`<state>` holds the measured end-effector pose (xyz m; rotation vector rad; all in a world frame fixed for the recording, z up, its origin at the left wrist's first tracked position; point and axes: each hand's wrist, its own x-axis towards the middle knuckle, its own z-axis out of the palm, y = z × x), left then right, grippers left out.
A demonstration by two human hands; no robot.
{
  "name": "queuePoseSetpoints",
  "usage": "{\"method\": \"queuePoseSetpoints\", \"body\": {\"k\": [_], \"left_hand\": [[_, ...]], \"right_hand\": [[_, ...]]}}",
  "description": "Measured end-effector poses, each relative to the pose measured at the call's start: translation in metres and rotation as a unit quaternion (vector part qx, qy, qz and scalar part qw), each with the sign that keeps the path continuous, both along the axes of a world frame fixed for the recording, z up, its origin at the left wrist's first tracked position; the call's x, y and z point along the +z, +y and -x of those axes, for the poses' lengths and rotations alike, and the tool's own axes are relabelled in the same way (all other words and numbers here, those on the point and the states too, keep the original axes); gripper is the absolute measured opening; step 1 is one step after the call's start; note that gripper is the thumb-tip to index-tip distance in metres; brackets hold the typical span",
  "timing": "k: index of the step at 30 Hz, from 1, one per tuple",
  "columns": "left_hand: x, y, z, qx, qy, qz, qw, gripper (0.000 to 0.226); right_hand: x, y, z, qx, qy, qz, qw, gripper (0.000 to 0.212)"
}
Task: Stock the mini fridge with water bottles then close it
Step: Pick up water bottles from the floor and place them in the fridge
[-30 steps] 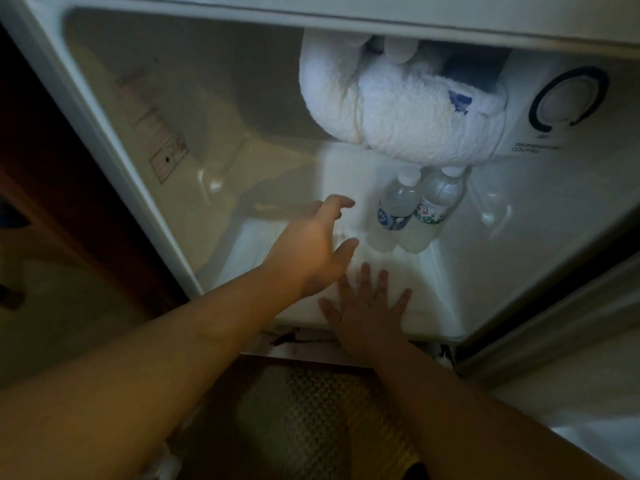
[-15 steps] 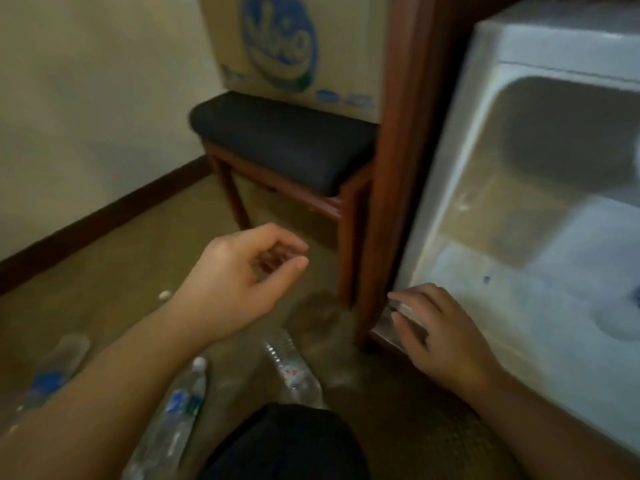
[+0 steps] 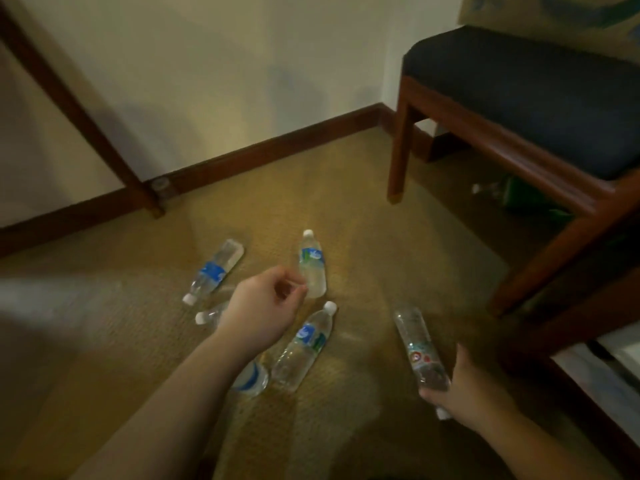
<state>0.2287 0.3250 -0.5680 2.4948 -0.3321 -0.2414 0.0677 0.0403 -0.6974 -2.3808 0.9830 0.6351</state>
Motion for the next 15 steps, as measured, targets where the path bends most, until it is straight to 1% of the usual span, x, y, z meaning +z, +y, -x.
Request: {"method": "queuePoseSetpoints", "body": {"k": [1, 3, 5, 6, 9, 11, 13, 15], "left_hand": [[-0.014, -0.002, -0.003, -0.012, 0.025, -0.026, 0.999, 0.019], [-0.044, -0.011, -0.009, -0.043, 0.081, -0.085, 0.992, 0.033], [-0.074, -0.024, -0.014, -0.065, 0.105, -0.146, 0.981, 0.044], [-0.086, -0.032, -0.016, -0.067, 0.111, -0.172, 0.977, 0.048], [-0.123, -0.049, -0.024, -0.055, 0.142, -0.242, 0.958, 0.058], [-0.146, -0.056, -0.028, -0.077, 0.164, -0.293, 0.939, 0.065], [-0.162, -0.061, -0.032, -0.105, 0.17, -0.332, 0.922, 0.062], [-0.162, -0.068, -0.033, -0.124, 0.16, -0.339, 0.919, 0.056]], "right_hand": [[-0.01, 0.003, 0.002, -0.01, 0.018, 0.003, 1.0, 0.118], [-0.026, 0.006, 0.007, -0.004, 0.042, 0.015, 0.999, 0.099], [-0.033, 0.009, 0.011, 0.003, 0.041, 0.008, 0.999, 0.077], [-0.036, 0.01, 0.013, 0.009, 0.04, 0.003, 0.999, 0.071], [-0.038, 0.015, 0.018, 0.042, 0.034, 0.012, 0.998, 0.067], [-0.039, 0.014, 0.02, 0.038, 0.018, 0.017, 0.999, 0.062], [-0.033, 0.009, 0.023, 0.009, -0.024, -0.004, 1.0, 0.056], [-0.022, 0.001, 0.03, -0.006, -0.088, -0.017, 0.996, 0.048]]}}
